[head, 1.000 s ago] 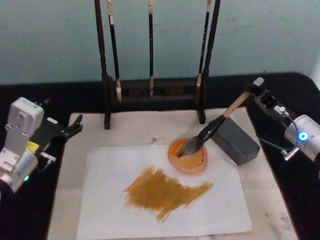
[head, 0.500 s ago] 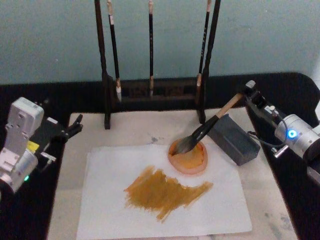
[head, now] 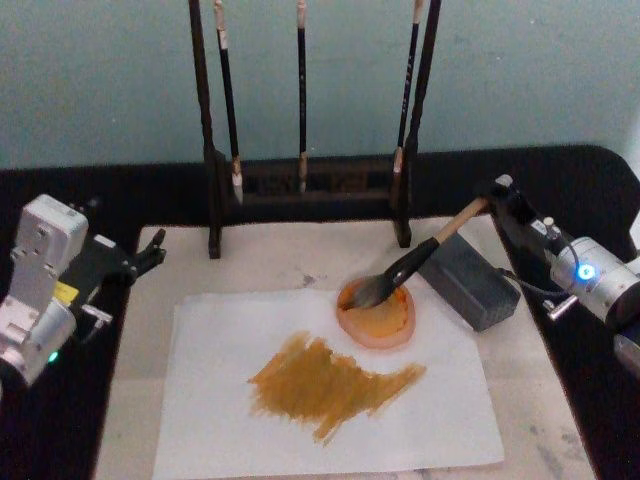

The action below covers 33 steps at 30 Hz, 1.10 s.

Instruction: Pick up the brush from the inkstone, write on the paper, then place the brush back to its original position.

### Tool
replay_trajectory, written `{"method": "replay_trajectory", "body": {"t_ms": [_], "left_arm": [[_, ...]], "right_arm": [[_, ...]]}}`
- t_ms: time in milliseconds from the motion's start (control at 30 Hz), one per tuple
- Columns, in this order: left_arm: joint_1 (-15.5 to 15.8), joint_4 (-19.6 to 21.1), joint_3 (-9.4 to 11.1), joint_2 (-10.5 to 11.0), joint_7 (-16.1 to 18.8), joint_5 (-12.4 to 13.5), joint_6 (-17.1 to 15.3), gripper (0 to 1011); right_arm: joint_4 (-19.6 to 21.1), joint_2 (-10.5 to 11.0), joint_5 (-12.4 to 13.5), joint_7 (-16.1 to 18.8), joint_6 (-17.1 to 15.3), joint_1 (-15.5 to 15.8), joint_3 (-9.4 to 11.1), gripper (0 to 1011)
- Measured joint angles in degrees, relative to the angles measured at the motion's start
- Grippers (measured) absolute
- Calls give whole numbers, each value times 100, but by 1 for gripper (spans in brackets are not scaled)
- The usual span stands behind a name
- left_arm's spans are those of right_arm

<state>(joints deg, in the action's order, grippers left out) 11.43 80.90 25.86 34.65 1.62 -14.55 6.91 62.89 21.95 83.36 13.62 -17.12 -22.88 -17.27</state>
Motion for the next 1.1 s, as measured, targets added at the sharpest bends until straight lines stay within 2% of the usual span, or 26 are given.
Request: {"method": "replay_trajectory", "body": {"t_ms": [533,933,1100], "left_arm": [[0,0,0,0,0,0,0,1010],[0,0,0,0,0,0,0,1010],[0,0,0,0,0,0,0,1009]], "right_arm": [[-65,70,154,-43,114,-53,-184,162],[-65,64,150,-42,107,-49,-166,162],[-64,62,150,-41,101,-46,-160,302]]}}
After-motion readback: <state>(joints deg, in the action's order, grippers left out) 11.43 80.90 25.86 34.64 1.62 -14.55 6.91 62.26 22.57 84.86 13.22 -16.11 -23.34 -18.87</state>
